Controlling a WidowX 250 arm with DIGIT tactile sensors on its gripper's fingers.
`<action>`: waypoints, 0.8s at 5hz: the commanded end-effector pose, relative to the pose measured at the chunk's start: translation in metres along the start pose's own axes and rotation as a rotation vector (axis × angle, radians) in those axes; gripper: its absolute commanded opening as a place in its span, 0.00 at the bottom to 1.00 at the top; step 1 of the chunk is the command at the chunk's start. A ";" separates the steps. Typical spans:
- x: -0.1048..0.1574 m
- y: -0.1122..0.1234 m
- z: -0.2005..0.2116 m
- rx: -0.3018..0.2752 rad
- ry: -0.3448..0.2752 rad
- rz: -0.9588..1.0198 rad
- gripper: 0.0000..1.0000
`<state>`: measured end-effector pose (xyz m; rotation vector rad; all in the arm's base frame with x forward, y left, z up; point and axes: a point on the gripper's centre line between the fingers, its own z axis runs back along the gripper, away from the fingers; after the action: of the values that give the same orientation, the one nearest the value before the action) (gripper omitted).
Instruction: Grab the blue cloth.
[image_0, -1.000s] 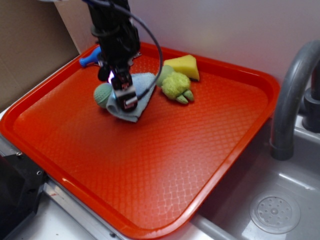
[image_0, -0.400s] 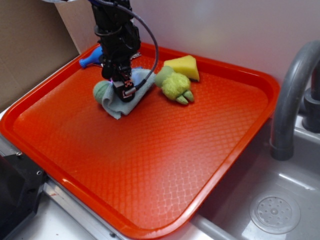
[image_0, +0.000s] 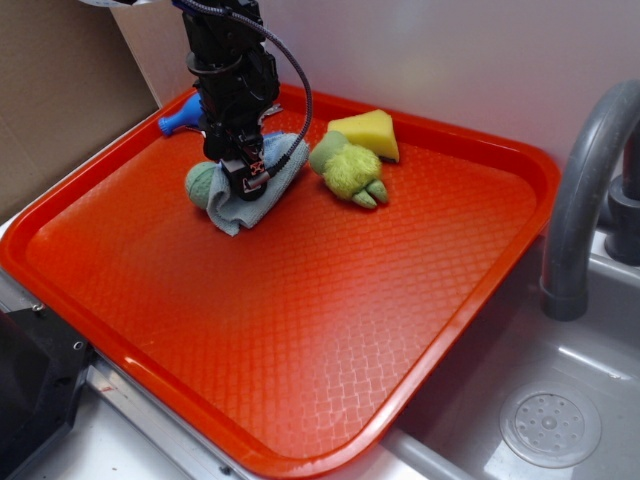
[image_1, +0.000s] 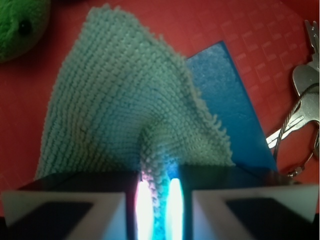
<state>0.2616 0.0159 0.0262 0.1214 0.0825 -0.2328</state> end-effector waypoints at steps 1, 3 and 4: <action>-0.008 -0.008 0.009 0.021 -0.025 0.018 0.00; -0.039 -0.034 0.110 -0.060 -0.138 0.136 0.00; -0.046 -0.042 0.163 -0.124 -0.134 0.170 0.00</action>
<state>0.2214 -0.0267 0.1746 -0.0124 0.0164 -0.0536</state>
